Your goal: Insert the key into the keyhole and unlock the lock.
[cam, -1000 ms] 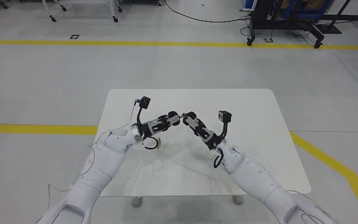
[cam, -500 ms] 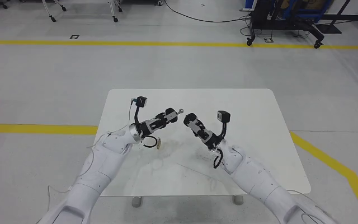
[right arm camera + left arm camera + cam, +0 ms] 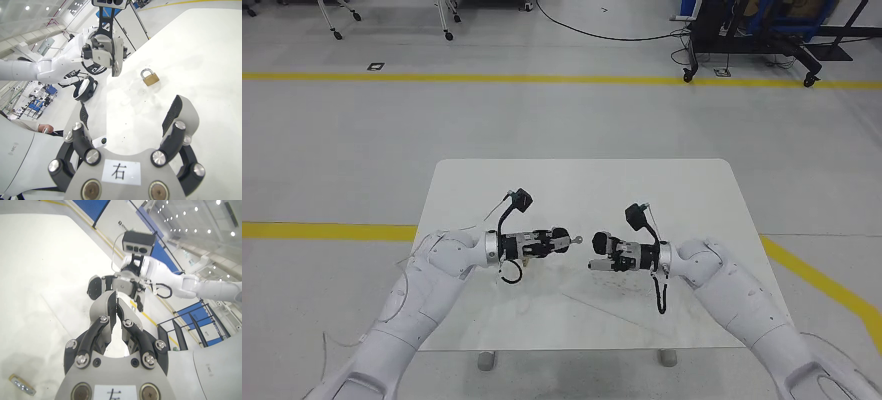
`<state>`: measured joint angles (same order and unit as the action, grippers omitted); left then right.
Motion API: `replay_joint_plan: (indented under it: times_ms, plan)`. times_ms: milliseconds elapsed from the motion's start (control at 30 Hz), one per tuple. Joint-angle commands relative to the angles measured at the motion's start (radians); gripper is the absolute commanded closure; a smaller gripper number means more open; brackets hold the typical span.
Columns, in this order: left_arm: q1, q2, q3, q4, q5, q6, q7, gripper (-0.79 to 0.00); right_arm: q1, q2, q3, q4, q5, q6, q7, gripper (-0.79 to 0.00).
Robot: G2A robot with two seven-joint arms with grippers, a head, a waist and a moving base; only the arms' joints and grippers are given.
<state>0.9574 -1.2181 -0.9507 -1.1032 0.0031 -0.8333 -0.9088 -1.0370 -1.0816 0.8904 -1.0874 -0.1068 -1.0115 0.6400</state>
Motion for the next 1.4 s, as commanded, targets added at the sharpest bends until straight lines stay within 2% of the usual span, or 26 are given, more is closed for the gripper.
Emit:
replay_joint_plan:
  times_ms: [0,67,133,167,200,233,267,300,400,500,867,933,1000,1067,1300,1333,1367]
  plan:
    - [-0.004,0.000,0.016,-0.003,0.007,-0.006,-0.024,0.000,-0.016,0.013,0.015,-0.038,0.021,0.007,0.045,-0.785]
    - [-0.007,-0.001,0.029,-0.002,0.012,-0.009,-0.035,0.000,-0.032,0.023,0.024,-0.071,0.046,0.020,0.077,-0.785]
    - [-0.011,-0.001,0.037,0.000,0.011,-0.013,-0.039,0.000,-0.041,0.031,0.032,-0.096,0.064,0.036,0.098,-0.742]
    - [-0.011,-0.002,0.040,0.000,0.008,-0.016,-0.040,0.000,-0.044,0.033,0.033,-0.107,0.073,0.041,0.107,-0.659]
    - [-0.012,-0.002,0.045,0.000,0.005,-0.020,-0.045,0.000,-0.047,0.035,0.034,-0.115,0.081,0.046,0.115,-0.613]
    - [-0.014,-0.001,0.049,0.001,0.002,-0.022,-0.051,0.000,-0.048,0.037,0.034,-0.122,0.087,0.051,0.122,-0.493]
    - [-0.015,-0.001,0.053,0.003,-0.001,-0.022,-0.054,0.000,-0.048,0.038,0.033,-0.128,0.092,0.054,0.129,-0.428]
    - [-0.017,-0.001,0.057,0.002,0.001,-0.022,-0.056,0.000,-0.048,0.038,0.031,-0.131,0.096,0.059,0.135,-0.406]
    - [-0.020,0.000,0.073,0.000,0.000,-0.017,-0.060,0.000,-0.044,0.039,0.023,-0.136,0.104,0.069,0.148,-0.369]
    - [-0.025,0.001,0.092,-0.004,-0.010,-0.010,-0.068,0.000,-0.040,0.037,0.013,-0.131,0.111,0.071,0.153,-0.292]
    - [-0.042,0.010,0.115,0.011,-0.029,-0.023,-0.055,0.000,-0.028,0.036,-0.006,-0.102,0.135,0.059,0.166,-0.246]
    - [-0.044,0.011,0.119,0.012,-0.032,-0.025,-0.053,0.000,-0.026,0.037,-0.007,-0.100,0.138,0.056,0.167,-0.191]
    - [-0.045,0.013,0.123,0.012,-0.036,-0.027,-0.051,0.000,-0.025,0.037,-0.011,-0.099,0.144,0.052,0.171,-0.049]
    - [-0.047,0.014,0.128,0.013,-0.037,-0.027,-0.051,0.000,-0.023,0.037,-0.015,-0.099,0.147,0.051,0.175,0.000]
    - [-0.053,0.016,0.132,0.020,-0.046,-0.032,-0.029,0.000,-0.019,0.035,-0.026,-0.093,0.139,0.047,0.168,0.000]
    - [-0.053,0.016,0.131,0.020,-0.046,-0.035,-0.023,-0.339,-0.020,0.035,-0.026,-0.091,0.138,0.046,0.165,0.000]
    - [-0.053,0.016,0.128,0.021,-0.051,-0.038,-0.013,-0.785,-0.021,0.036,-0.025,-0.089,0.135,0.044,0.162,0.000]
